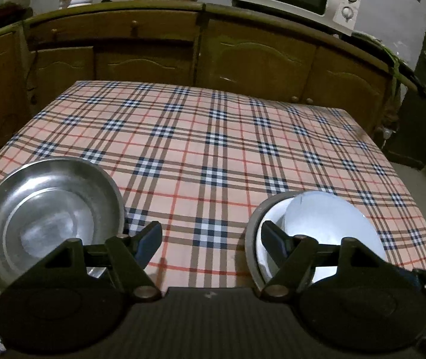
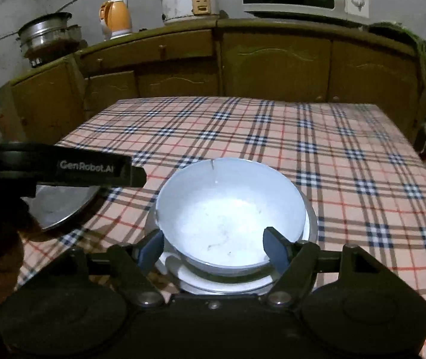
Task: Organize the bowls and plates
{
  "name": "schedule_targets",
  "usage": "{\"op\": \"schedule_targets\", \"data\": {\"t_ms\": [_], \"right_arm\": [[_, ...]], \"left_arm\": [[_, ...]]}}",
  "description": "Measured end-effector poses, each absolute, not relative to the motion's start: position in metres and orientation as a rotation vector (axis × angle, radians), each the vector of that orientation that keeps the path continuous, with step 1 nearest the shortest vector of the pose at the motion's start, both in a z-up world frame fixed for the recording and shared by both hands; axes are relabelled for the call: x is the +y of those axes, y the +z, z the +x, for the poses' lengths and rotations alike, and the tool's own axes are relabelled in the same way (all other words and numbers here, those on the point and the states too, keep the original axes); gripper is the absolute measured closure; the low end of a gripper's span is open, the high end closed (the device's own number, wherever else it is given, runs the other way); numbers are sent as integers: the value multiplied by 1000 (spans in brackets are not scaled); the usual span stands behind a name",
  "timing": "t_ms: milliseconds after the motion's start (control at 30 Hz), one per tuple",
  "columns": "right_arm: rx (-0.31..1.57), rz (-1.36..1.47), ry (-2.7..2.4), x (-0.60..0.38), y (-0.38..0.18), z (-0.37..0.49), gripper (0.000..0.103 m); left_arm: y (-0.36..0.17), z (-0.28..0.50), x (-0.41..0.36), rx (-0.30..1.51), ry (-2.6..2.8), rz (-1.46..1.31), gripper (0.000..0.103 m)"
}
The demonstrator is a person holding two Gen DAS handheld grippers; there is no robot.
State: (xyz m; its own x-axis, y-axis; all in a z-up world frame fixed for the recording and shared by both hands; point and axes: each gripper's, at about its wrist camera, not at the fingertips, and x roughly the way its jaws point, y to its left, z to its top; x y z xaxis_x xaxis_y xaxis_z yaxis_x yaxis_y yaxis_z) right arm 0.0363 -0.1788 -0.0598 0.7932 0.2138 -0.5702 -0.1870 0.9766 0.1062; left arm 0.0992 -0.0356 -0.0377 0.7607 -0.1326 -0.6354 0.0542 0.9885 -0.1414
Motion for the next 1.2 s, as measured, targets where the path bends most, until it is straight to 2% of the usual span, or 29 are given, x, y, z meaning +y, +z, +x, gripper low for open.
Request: {"op": "schedule_targets", "data": {"t_ms": [167, 433, 1200], "right_arm": [[583, 18, 229, -174, -58, 33, 18], [476, 202, 189, -219, -41, 27, 13], [665, 395, 56, -254, -74, 52, 13]], "left_arm": [[-39, 100, -37, 701, -114, -118, 26], [-40, 100, -44, 702, -150, -108, 23], [-58, 108, -72, 766, -183, 9, 18]]}}
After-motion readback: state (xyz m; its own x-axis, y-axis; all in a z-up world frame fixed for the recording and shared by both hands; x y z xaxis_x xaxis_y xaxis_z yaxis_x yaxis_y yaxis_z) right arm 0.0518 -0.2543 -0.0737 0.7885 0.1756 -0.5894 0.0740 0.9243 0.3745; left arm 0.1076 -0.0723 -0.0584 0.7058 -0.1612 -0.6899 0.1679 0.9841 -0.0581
